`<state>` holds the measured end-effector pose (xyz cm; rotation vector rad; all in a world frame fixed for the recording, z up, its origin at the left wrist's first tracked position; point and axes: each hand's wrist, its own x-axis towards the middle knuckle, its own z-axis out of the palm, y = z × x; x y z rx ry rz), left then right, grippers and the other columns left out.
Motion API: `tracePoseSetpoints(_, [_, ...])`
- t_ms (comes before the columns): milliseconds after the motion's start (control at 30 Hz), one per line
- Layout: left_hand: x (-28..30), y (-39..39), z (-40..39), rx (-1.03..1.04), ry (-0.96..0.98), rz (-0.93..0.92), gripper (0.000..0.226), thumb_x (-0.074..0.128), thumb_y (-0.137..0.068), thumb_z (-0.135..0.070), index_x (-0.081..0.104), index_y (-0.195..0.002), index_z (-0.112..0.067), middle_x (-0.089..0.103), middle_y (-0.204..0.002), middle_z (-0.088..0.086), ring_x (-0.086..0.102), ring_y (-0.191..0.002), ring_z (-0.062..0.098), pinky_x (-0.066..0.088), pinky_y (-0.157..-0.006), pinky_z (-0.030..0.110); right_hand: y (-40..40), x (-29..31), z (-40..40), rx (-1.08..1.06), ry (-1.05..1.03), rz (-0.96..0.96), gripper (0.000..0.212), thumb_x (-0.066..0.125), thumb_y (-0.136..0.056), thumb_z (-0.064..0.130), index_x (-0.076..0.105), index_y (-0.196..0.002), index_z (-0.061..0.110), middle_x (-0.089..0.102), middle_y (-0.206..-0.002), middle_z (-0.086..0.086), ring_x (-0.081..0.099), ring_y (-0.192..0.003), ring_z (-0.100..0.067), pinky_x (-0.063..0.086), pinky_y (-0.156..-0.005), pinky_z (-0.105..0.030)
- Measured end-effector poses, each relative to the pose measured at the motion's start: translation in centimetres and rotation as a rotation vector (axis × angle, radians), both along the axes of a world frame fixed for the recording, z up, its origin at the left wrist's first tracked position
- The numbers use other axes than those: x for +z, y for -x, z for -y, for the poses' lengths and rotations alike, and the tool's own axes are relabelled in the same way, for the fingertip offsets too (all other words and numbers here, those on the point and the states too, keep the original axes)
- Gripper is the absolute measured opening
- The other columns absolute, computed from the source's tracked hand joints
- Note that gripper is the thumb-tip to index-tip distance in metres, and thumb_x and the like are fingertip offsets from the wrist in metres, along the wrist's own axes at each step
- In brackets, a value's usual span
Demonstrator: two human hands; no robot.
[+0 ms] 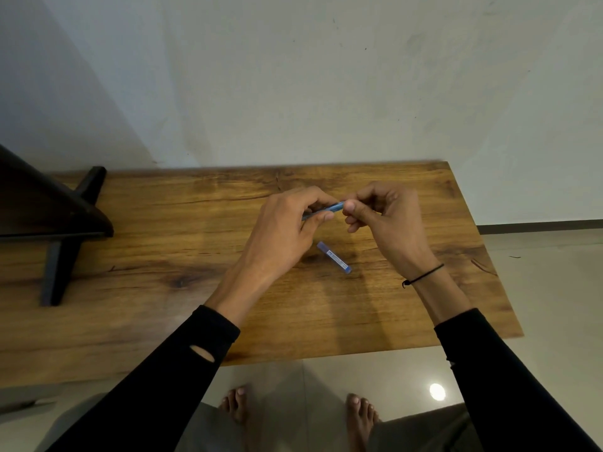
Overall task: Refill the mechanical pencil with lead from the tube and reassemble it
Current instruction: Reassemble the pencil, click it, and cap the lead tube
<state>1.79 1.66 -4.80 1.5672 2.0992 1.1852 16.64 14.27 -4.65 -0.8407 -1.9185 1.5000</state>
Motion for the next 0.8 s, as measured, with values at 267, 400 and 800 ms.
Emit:
tracePoseSetpoints(267, [0.9, 0.2, -0.5, 0.062, -0.079, 0.309, 0.012, 0.078, -0.100, -0.031, 0.081, -0.105, -0.020, 0.082, -0.085, -0.008, 0.080, -0.076, 0.005, 0.066, -0.072, 0.028, 1.5, 1.1, 1.8, -0.053, 0.315, -0.319, 0.004, 0.068, -0.100, 0.012, 0.065, -0.101, 0.009, 0.074, -0.090, -0.004, 0.071, -0.082, -0.019, 0.060, -0.073, -0.036])
tracePoseSetpoints(400, [1.5, 0.5, -0.4, 0.045, -0.069, 0.341, 0.011, 0.083, -0.095, -0.033, 0.082, -0.106, -0.030, 0.083, -0.082, -0.012, 0.080, -0.075, 0.004, 0.065, -0.074, 0.025, 1.1, 3.3, 1.3, -0.119, 0.462, -0.511, 0.006, 0.050, -0.111, 0.014, 0.053, -0.108, 0.010, 0.072, -0.096, -0.015, 0.074, -0.099, -0.027, 0.062, -0.091, -0.045])
tracePoseSetpoints(800, [8.0, -1.7, -0.8, 0.016, -0.281, 0.434, 0.028, 0.089, -0.080, -0.051, 0.082, -0.083, -0.024, 0.084, -0.079, -0.001, 0.082, -0.072, 0.019, 0.065, -0.067, 0.031, 1.0, 12.9, 3.5, -0.158, 0.927, -0.893, 0.060, 0.031, -0.108, 0.062, 0.034, -0.066, 0.019, 0.021, -0.058, 0.003, 0.014, -0.052, -0.012, 0.015, -0.050, -0.029])
